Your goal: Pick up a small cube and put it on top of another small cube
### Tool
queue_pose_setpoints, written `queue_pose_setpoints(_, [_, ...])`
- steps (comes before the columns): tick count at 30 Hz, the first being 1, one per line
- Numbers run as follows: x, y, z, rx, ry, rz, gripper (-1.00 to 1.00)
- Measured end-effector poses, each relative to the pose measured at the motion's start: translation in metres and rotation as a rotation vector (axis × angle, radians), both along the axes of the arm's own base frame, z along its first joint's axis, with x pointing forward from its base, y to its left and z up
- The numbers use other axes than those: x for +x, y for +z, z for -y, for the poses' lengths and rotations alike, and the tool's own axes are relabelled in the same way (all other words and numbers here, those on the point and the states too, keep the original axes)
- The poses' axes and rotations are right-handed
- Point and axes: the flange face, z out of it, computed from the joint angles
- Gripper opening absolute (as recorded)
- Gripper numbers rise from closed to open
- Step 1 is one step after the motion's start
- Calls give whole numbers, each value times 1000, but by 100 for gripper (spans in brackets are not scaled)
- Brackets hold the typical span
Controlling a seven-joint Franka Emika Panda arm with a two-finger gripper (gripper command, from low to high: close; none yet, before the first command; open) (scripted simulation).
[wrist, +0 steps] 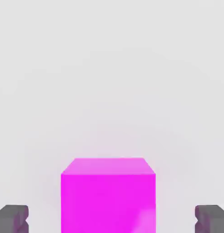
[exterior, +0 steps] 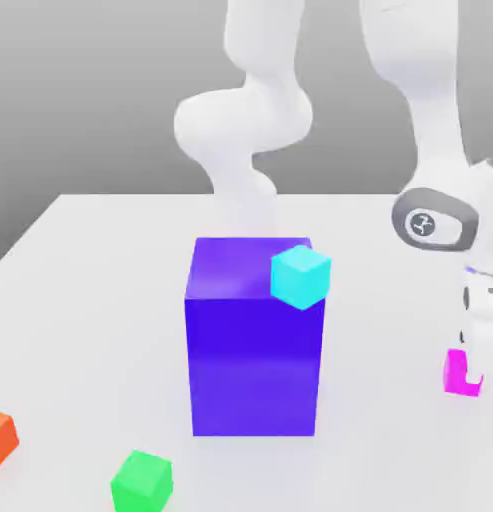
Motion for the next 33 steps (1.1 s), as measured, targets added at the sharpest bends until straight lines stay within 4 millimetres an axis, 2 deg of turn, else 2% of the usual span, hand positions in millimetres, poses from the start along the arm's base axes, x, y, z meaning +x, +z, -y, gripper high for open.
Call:
queue_pose_setpoints(7, [0, 1, 0, 0, 0, 0, -100])
queue_pose_setpoints(12, [0, 50, 0, 0, 0, 0, -100])
queue_pose_setpoints(13, [6, 59, 4, -2, -14, 1, -100])
queue_pose_setpoints(14, [24, 63, 17, -4, -62, 1, -100])
queue_pose_setpoints(16, [65, 69, 52, -9, -179, 0, -100])
queue_pose_setpoints(19, [123, 77, 119, -13, -368, -2, -100])
queue_pose_setpoints(23, [173, 87, 216, -14, -593, -4, -100])
queue_pose_setpoints(26, [193, 96, 289, -11, -746, -5, -100])
queue_pose_setpoints(30, [202, 103, 387, -4, -941, -3, -100])
queue_pose_setpoints(32, [204, 85, 429, 0, -1024, -1, -100])
queue_pose_setpoints(33, [204, 73, 438, 0, -1042, -1, -100])
